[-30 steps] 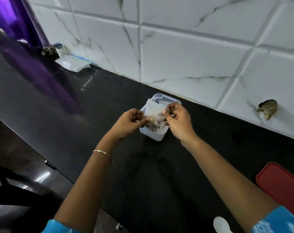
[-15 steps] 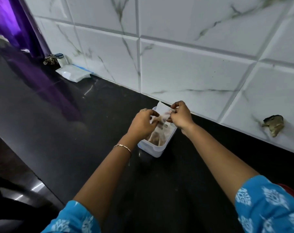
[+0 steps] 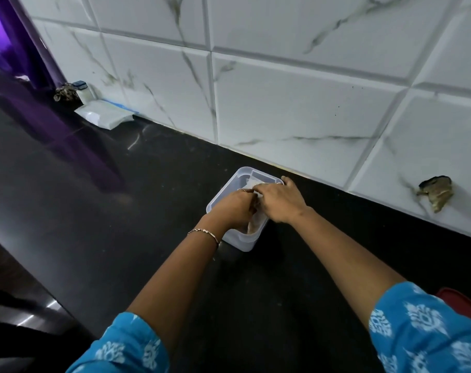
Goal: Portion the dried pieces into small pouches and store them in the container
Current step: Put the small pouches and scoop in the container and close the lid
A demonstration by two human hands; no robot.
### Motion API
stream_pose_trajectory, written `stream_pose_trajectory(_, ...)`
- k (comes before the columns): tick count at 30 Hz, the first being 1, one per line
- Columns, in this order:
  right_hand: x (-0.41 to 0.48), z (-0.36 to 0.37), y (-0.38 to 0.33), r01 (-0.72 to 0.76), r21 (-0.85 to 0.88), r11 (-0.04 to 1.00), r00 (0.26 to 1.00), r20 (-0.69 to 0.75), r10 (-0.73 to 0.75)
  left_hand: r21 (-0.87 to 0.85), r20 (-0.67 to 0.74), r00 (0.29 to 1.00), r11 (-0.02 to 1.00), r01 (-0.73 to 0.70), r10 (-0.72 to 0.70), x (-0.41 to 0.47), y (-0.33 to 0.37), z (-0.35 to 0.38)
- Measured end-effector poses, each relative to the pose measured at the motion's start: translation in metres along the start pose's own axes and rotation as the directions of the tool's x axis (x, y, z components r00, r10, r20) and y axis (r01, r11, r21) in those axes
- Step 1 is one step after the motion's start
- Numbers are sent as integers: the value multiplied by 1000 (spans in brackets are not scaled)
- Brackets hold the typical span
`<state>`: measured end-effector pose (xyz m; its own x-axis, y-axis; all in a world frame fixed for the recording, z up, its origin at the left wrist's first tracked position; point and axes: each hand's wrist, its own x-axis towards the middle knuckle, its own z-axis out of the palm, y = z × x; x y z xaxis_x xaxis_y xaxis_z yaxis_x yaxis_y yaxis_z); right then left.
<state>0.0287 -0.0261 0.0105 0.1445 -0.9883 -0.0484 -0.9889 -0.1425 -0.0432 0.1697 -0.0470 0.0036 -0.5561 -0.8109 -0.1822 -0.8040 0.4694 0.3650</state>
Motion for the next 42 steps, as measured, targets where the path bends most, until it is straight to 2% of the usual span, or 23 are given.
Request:
stream_pose_trajectory(5, 3, -4, 0, -5, -43, 999, 989, 151, 11, 0, 28, 1000, 1000, 3, -3, -2, -4, 2)
stream_pose_trajectory(8, 2, -6, -3, -12, -47, 999, 985, 172, 20, -15, 29, 1000, 1000, -1, 2, -5, -3, 2)
stream_pose_trajectory(12, -5, -5, -6, -41, -25, 999, 998, 49, 42, -22, -4, 1000, 1000, 4, -4, -4, 6, -1)
stream_pose_trajectory(16, -23, -18, -5, -68, 30, 997, 994, -88, 70, -99, -160, 987, 995, -11, -5, -12, 23, -7)
stream_pose_trajectory(19, -46, -26, 1, -72, 90, 993, 984, -159, 86, -140, -270, 962, 986, -90, 49, -28, 36, -8)
stream_pose_trajectory(22, -82, -30, 8, -77, 180, 981, 978, -179, 109, -176, -371, 919, 962, -209, 132, -51, 51, -5)
stream_pose_trajectory(26, -144, -26, 20, -125, 261, 957, 974, -149, 168, -240, -394, 899, 923, -300, 190, -84, 77, 7)
stream_pose_trajectory(29, -194, -13, 27, -190, 353, 916, 966, -100, 239, -287, -335, 904, 885, -366, 265, -104, 94, 28)
stream_pose_trajectory(31, -229, 0, 29, -237, 420, 876, 956, -58, 287, -320, -238, 917, 866, -384, 319, -116, 101, 49)
stream_pose_trajectory(34, -280, 21, 29, -311, 485, 817, 936, 7, 352, -358, -85, 931, 861, -360, 354, -133, 107, 82)
stream_pose_trajectory(38, -343, 43, 24, -446, 558, 700, 882, 141, 450, -394, 100, 912, 857, -332, 399, -150, 114, 118)
stream_pose_trajectory(40, -367, 52, 23, -506, 571, 646, 851, 211, 480, -391, 155, 891, 855, -340, 426, -156, 116, 130)
stream_pose_trajectory(42, -386, 61, 23, -550, 560, 620, 826, 252, 505, -347, 152, 879, 857, -380, 452, -160, 117, 139)
